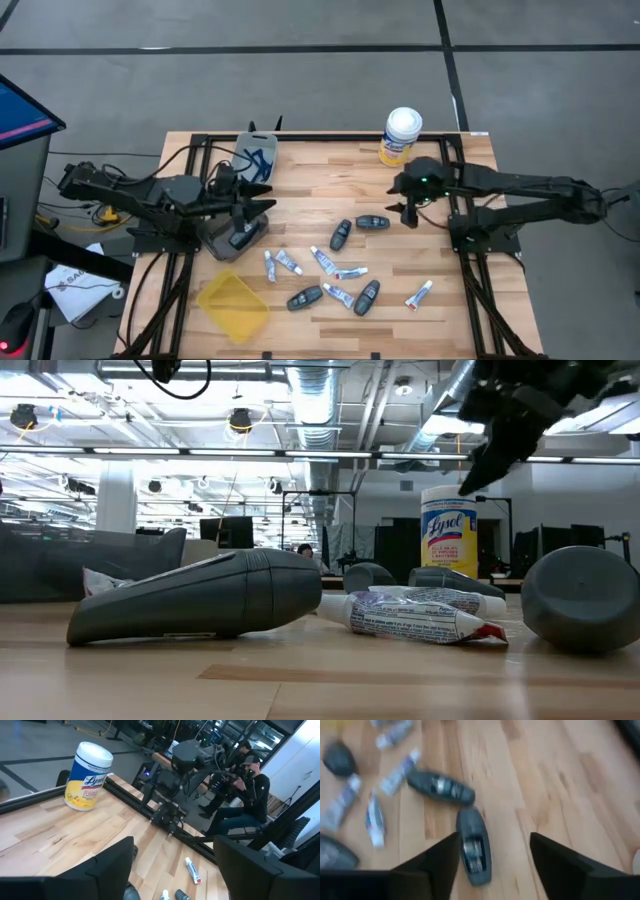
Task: Pick & Place Travel size toiletries
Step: Put the deodorant into the black bin
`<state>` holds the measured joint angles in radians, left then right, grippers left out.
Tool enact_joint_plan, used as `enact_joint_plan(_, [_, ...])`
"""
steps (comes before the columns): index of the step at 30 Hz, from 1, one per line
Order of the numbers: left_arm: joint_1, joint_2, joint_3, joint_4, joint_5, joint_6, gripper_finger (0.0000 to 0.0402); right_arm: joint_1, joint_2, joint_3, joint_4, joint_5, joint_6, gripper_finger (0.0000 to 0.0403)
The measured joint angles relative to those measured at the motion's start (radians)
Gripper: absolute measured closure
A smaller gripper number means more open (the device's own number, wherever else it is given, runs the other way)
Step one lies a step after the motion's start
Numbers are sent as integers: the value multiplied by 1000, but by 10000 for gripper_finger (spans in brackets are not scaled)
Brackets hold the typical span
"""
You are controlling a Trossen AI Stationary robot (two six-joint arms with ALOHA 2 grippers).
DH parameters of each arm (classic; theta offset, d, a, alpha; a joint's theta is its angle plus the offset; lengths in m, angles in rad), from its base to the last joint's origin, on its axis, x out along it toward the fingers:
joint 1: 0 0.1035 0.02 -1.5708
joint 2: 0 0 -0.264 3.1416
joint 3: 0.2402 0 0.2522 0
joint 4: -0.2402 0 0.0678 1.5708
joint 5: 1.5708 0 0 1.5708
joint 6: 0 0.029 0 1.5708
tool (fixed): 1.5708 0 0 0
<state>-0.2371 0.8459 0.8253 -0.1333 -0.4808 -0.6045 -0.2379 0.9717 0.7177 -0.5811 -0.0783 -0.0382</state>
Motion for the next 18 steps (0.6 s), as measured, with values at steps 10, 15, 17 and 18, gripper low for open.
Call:
enact_joint_plan(10, [0, 0, 0, -2, 0, 2, 127, 2, 216, 73, -86, -2, -38, 121])
enact_joint_plan(15, [0, 0, 0, -1, 9, 2, 126, 2, 269, 73, -139, -2, -45, 121])
enact_joint_plan(17, [0, 0, 0, -1, 9, 2, 126, 2, 292, 73, -146, -2, -52, 121])
enact_joint_plan(18, [0, 0, 0, -1, 9, 2, 127, 2, 304, 73, -150, -2, -52, 121])
